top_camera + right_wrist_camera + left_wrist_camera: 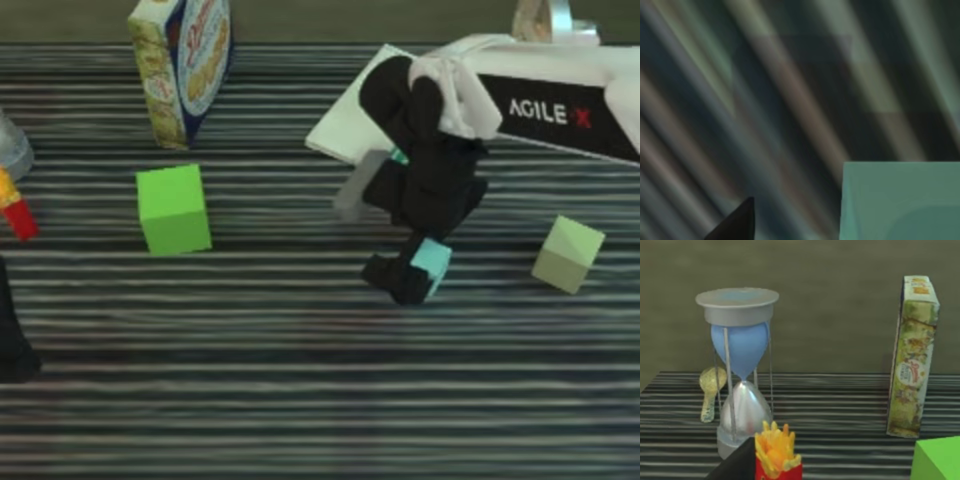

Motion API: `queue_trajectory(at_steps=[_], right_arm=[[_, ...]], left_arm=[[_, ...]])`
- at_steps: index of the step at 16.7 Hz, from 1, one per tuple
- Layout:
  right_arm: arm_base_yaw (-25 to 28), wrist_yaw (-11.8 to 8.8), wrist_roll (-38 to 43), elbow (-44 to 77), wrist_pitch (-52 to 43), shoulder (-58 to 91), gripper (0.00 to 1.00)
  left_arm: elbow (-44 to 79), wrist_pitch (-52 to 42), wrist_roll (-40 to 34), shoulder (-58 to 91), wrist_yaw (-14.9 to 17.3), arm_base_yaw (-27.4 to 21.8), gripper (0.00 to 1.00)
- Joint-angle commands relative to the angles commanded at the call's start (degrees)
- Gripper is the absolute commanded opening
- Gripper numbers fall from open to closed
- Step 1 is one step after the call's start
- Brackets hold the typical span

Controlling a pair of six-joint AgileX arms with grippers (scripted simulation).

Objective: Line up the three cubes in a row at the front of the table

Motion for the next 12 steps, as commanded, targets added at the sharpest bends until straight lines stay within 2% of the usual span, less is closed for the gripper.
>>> queue_trajectory(at_steps=[6,12], right_arm=[[0.06,0.01,0.04,-2.36,3.12,1.26,1.0],[0.06,0.01,0.04,-2.36,3.12,1.26,0.55]], left_arm=[[0.0,0.0,0.0,0.0,0.0,0.0,1.0],[0.0,0.0,0.0,0.0,0.0,0.0,1.0]])
